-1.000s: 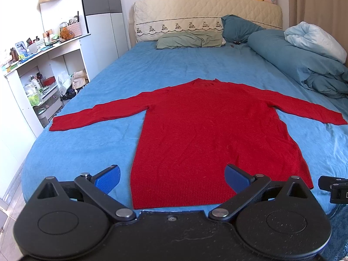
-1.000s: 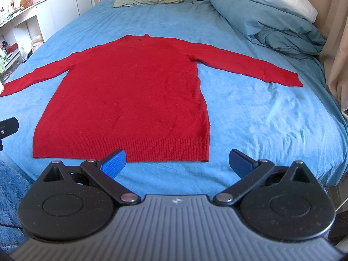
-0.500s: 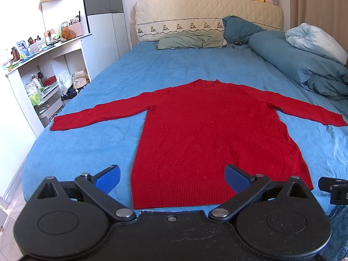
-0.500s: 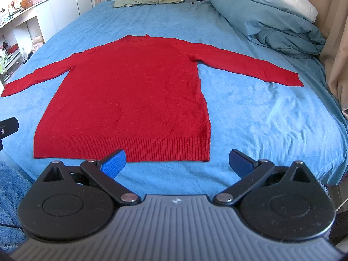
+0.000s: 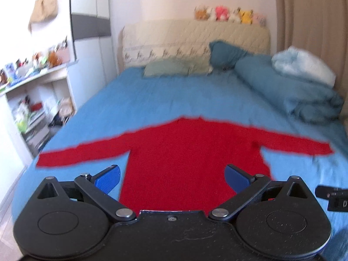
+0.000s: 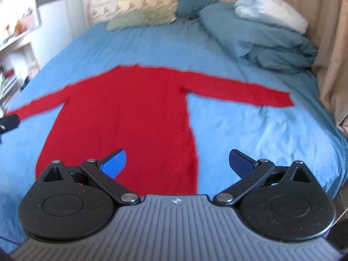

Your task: Fold small clothes

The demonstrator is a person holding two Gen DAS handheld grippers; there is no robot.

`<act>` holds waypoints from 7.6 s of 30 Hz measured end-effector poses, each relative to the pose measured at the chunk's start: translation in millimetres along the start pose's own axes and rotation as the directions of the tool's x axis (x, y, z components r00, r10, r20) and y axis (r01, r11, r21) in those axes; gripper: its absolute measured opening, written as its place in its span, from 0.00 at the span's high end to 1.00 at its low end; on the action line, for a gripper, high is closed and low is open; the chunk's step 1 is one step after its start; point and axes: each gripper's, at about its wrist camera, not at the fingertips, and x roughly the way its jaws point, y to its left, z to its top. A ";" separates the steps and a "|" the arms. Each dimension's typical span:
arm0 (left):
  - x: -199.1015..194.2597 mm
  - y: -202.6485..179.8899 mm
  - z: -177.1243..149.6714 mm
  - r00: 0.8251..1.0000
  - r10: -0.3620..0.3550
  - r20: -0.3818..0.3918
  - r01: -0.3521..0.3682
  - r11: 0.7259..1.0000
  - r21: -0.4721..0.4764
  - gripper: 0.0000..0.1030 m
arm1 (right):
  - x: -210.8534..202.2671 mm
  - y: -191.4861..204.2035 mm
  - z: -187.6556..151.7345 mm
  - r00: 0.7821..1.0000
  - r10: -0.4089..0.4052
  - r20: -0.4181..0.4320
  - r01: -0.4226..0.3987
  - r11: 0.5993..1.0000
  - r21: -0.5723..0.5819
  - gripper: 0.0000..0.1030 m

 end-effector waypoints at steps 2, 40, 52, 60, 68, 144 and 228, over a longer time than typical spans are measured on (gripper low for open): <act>9.2 -8.8 23.2 0.999 -0.011 0.047 0.011 1.000 0.016 0.00 | 8.9 -18.7 16.0 1.000 -0.024 0.018 0.023 0.999 0.042 0.00; 509.1 -243.9 55.0 0.870 -0.129 -0.476 0.211 0.970 0.122 0.00 | 375.0 -293.7 53.6 0.891 -0.449 -0.073 0.411 0.725 0.553 0.33; 507.2 -219.2 77.6 0.847 -0.178 -0.500 0.254 0.963 0.087 0.00 | 347.8 -278.6 106.3 0.919 -0.393 -0.029 0.340 0.752 0.565 0.80; 467.6 -121.4 123.8 0.900 -0.175 -0.399 0.211 0.976 0.048 0.00 | 317.7 -146.2 209.0 0.971 -0.088 0.223 -0.015 0.907 0.421 0.80; 465.7 3.9 102.6 0.926 0.059 -0.374 -0.049 0.998 0.036 0.00 | 367.0 60.6 188.2 0.860 0.478 0.177 -0.498 0.862 0.095 0.81; 439.6 91.6 12.1 0.942 0.093 -0.322 -0.154 0.973 -0.170 0.87 | 418.3 -29.7 89.7 0.979 -0.169 -0.113 0.166 0.986 -0.031 0.00; 354.3 449.1 -45.5 0.808 0.377 -0.452 -0.586 0.588 -0.557 0.95 | 347.9 334.3 94.0 0.954 0.247 -0.169 -0.234 0.968 0.094 0.00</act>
